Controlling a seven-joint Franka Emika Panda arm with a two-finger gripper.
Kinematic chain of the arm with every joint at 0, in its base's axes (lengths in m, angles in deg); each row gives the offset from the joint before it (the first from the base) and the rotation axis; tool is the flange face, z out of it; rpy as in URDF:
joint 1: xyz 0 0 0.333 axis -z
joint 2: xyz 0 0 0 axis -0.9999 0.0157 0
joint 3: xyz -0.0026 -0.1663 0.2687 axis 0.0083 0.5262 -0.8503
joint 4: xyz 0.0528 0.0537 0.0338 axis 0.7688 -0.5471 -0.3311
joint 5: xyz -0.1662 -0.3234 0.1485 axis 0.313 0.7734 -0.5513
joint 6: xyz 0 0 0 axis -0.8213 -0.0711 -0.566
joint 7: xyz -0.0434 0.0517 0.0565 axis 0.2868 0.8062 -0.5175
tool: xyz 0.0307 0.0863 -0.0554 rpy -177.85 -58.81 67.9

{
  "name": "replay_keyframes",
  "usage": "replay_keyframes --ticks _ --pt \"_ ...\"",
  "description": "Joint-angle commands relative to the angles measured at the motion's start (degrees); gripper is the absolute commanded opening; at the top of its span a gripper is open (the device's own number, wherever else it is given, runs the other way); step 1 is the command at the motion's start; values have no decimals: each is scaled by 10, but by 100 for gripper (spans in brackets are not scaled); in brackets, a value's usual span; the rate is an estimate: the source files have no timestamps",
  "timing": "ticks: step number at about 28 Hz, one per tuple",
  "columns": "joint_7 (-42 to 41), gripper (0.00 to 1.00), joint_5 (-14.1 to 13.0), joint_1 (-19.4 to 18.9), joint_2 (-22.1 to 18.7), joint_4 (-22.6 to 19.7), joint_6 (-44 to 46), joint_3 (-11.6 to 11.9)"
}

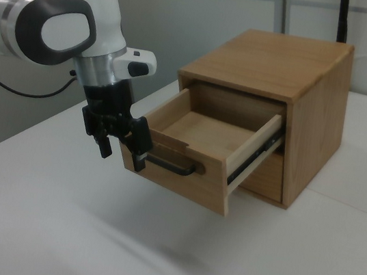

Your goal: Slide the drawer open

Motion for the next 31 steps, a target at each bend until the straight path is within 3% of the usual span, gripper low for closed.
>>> replay_keyframes --ticks 1,31 --pt "13 100 -2 -2 8 15 18 2" --pt "15 100 -5 -2 2 20 20 4"
